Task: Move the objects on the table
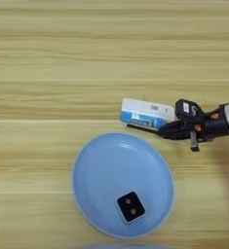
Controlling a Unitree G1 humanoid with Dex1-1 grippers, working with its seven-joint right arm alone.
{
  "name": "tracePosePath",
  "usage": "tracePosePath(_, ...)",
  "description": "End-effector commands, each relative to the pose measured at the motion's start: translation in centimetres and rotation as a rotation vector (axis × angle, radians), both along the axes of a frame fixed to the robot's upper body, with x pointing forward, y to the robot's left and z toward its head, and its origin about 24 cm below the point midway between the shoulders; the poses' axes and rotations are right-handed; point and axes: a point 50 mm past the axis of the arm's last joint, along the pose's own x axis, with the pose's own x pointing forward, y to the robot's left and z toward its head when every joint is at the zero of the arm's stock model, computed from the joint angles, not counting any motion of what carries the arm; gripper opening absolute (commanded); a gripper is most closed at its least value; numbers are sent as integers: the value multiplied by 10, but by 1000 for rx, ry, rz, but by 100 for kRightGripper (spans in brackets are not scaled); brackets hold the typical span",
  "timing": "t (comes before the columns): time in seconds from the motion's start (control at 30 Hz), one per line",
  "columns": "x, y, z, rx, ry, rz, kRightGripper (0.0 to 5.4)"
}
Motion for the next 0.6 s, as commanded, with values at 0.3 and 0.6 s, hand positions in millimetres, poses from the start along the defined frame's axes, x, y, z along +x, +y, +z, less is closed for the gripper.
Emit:
tracePosePath(0.3, 18, -17, 5, -66, -83, -89, 30)
tracePosePath(0.6, 19, -16, 2, -67, -78, -91, 30)
